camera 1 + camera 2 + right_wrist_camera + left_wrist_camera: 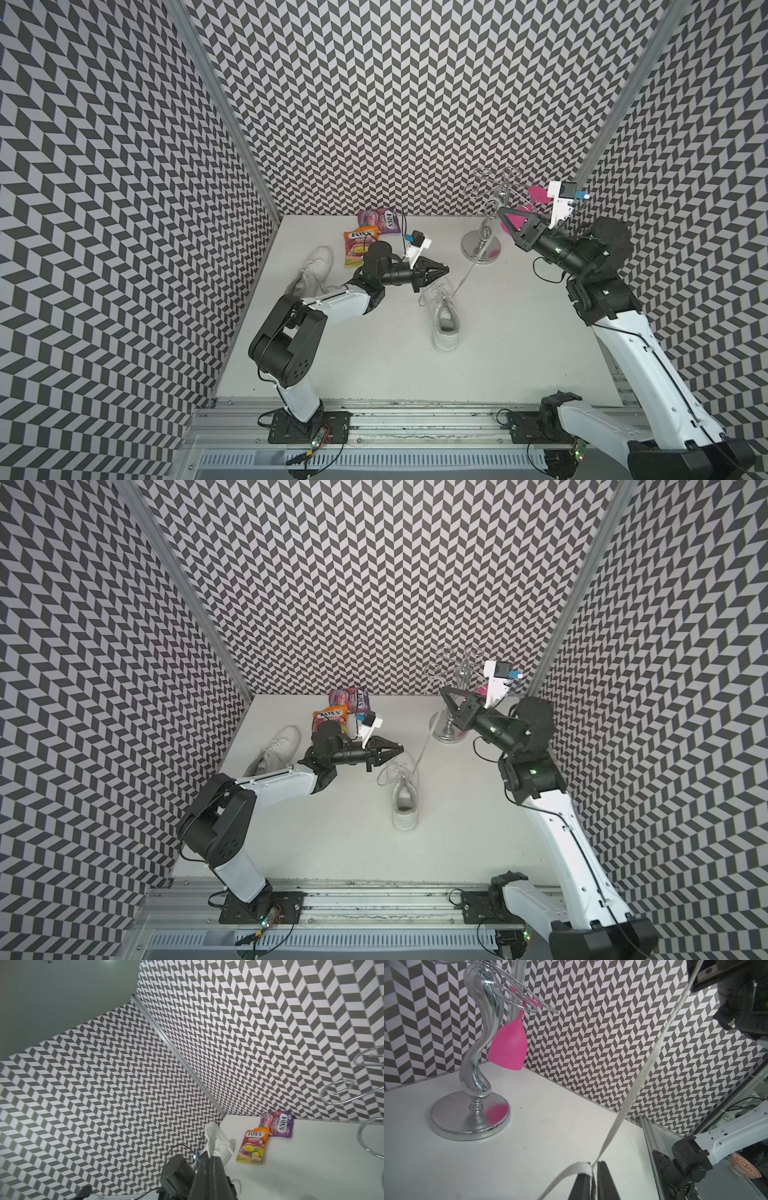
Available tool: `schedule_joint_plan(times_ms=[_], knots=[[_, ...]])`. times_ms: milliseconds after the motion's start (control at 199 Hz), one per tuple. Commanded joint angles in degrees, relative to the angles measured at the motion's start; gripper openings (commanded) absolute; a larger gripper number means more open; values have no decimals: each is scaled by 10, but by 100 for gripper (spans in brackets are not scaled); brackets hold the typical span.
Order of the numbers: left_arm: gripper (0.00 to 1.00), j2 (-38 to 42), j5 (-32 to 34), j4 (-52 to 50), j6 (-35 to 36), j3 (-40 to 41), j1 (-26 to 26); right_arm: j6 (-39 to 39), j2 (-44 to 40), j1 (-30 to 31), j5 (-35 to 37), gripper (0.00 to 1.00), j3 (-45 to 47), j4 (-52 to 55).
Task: Tie the shoes
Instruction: Cross the shoelace with the shoelace.
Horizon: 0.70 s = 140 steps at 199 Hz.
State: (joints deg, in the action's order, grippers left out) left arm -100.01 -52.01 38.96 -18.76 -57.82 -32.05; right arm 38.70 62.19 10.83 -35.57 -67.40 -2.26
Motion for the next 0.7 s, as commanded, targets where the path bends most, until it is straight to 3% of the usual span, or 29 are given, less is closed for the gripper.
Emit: schedule_joint_plan(times_ms=[0,698], knots=[[14,-24,-24,18,4,-23,-6,36,15,14,-29,0,-13,-58],[33,-67,-59,73,3,-35,-19,28,60,73,-2,0,-48,-53]])
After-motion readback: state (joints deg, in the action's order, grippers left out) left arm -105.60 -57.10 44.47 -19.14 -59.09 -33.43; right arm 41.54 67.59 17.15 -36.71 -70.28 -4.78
